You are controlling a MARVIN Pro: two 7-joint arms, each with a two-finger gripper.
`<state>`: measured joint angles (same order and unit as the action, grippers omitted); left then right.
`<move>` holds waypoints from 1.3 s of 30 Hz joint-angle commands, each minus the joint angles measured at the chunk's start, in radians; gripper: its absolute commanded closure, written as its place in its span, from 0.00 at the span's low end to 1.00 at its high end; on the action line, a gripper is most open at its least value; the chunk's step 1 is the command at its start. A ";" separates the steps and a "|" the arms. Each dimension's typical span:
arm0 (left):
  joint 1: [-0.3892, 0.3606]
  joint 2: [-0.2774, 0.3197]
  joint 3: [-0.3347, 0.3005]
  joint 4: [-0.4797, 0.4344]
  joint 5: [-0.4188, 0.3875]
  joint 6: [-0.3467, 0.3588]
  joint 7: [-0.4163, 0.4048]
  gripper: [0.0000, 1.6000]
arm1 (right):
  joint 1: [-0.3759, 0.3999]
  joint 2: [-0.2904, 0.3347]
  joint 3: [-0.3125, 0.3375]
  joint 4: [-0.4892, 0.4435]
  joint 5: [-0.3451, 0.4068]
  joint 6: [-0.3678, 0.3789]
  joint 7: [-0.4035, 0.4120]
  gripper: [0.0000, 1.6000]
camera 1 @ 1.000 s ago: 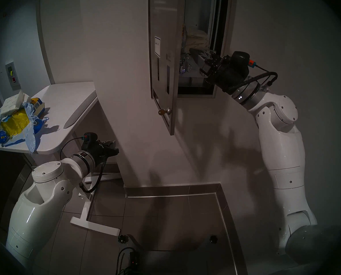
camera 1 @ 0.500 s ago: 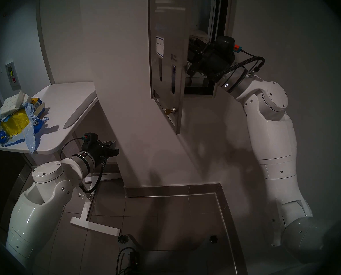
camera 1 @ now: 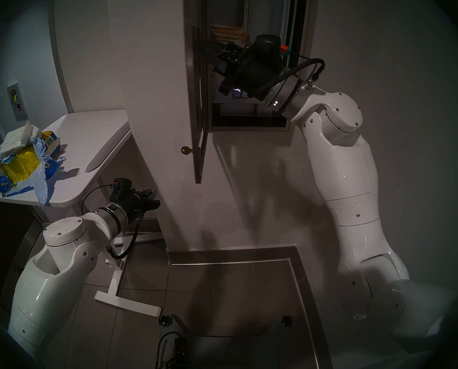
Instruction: Open the dispenser door, put the pads inside, close the door
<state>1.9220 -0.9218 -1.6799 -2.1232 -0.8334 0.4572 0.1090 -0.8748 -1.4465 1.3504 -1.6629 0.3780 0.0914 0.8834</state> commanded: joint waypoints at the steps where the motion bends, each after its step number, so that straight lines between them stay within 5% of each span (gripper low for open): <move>1: -0.018 -0.004 -0.014 -0.020 -0.001 -0.021 -0.006 0.56 | 0.101 -0.102 -0.021 0.007 -0.054 -0.002 -0.052 1.00; 20: -0.019 -0.016 -0.017 -0.018 0.011 -0.024 -0.019 0.56 | 0.248 -0.248 -0.119 0.265 -0.393 -0.016 -0.244 1.00; 39: -0.019 -0.026 -0.021 -0.017 0.022 -0.026 -0.029 0.56 | 0.371 -0.350 -0.123 0.490 -0.568 -0.043 -0.350 1.00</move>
<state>1.9220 -0.9453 -1.6827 -2.1185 -0.8088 0.4508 0.0853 -0.6057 -1.7423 1.2127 -1.2100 -0.1489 0.0675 0.5838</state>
